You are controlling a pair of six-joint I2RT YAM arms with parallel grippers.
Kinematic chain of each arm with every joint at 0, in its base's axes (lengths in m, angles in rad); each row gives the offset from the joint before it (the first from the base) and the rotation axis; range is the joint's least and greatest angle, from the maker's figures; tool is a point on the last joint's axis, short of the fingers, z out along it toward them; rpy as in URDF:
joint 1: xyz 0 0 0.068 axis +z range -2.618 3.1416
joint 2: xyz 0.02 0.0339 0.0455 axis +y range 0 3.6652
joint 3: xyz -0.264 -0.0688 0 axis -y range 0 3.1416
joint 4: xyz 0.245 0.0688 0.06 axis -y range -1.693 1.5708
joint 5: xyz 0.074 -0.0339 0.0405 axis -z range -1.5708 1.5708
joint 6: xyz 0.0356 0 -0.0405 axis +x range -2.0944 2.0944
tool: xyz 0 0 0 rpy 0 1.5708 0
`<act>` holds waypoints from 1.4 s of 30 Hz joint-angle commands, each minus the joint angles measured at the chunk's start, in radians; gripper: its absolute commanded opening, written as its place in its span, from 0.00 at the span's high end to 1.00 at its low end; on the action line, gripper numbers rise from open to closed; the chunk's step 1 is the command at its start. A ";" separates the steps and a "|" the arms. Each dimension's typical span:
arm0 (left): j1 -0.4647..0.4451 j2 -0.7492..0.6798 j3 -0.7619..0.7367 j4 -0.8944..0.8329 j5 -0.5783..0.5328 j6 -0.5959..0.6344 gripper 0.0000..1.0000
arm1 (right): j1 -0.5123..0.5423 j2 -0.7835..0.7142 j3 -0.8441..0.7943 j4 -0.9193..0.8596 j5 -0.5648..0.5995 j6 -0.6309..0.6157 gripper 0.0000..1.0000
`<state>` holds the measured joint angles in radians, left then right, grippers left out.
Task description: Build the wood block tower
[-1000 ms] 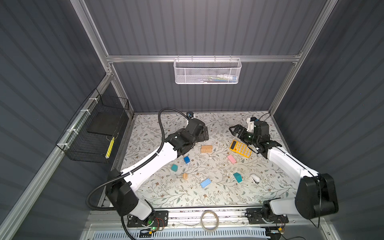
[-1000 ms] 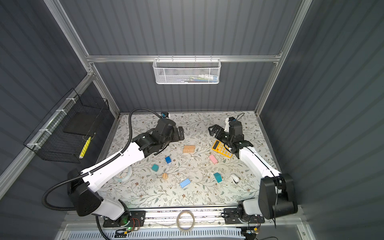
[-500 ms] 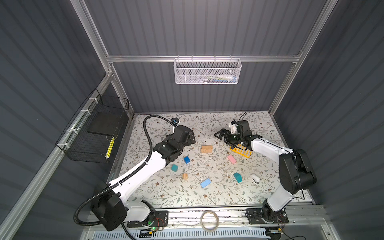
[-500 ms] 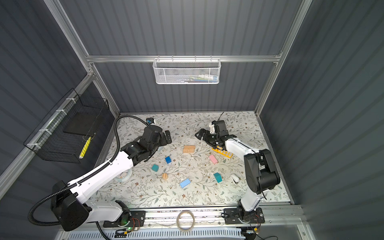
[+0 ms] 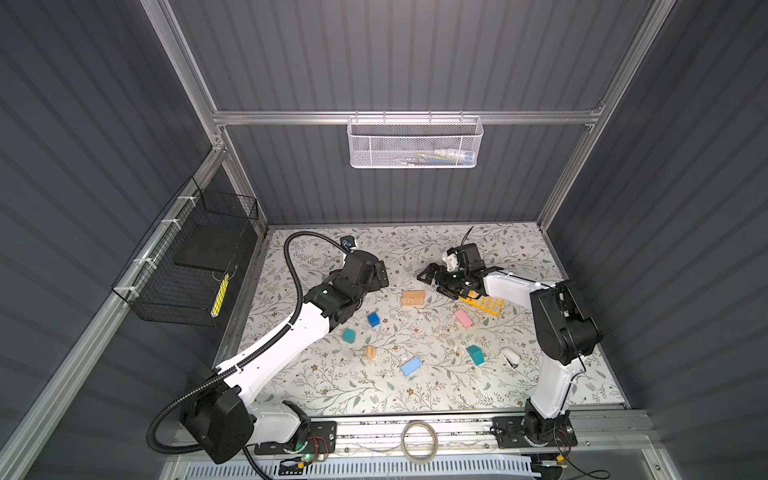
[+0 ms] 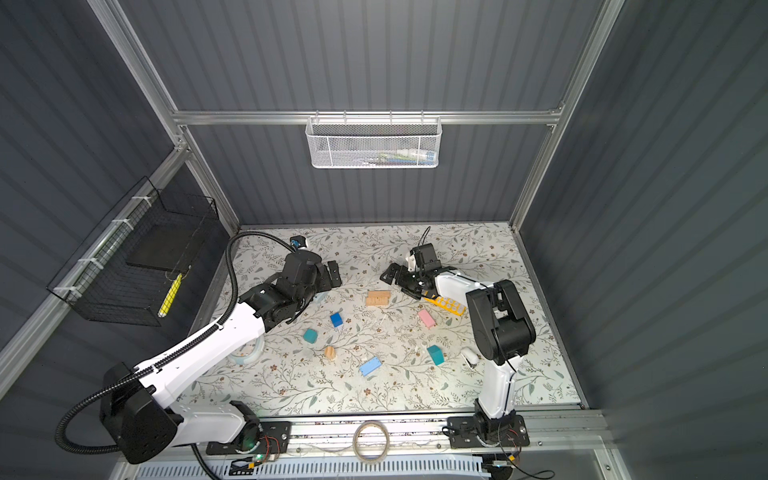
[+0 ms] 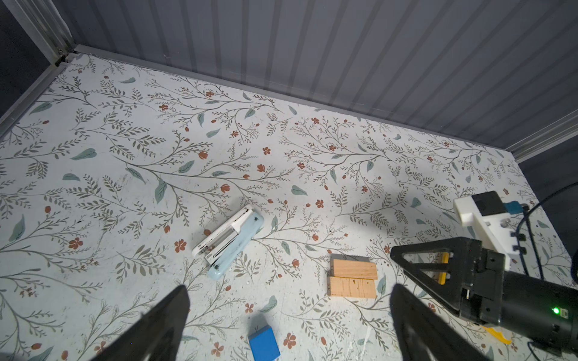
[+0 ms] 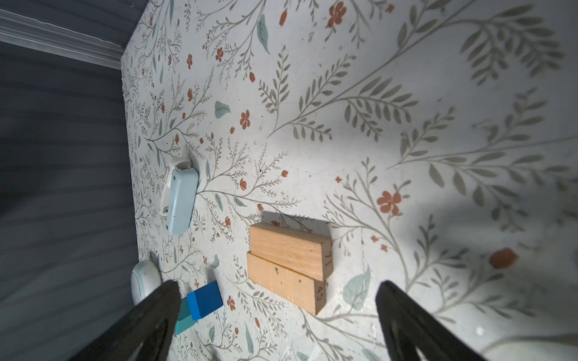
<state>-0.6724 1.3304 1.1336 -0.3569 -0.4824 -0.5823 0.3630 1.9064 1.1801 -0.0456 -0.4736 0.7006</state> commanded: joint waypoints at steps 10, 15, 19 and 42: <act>0.014 0.016 0.008 0.003 0.038 -0.004 0.00 | 0.027 0.069 0.045 -0.003 -0.033 0.017 0.01; 0.016 0.018 0.008 0.003 0.043 -0.007 0.00 | 0.031 0.086 0.057 -0.002 -0.034 0.017 0.01; 0.017 0.015 0.003 0.007 0.041 -0.010 0.00 | 0.032 0.100 0.072 -0.005 -0.034 0.017 0.01; 0.024 0.001 -0.006 0.005 0.044 -0.021 0.00 | 0.055 0.141 0.106 -0.009 -0.048 0.027 0.01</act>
<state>-0.6571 1.3399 1.1336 -0.3573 -0.4442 -0.5869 0.4133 2.0247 1.2594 -0.0418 -0.5152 0.7231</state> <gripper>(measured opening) 0.997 0.990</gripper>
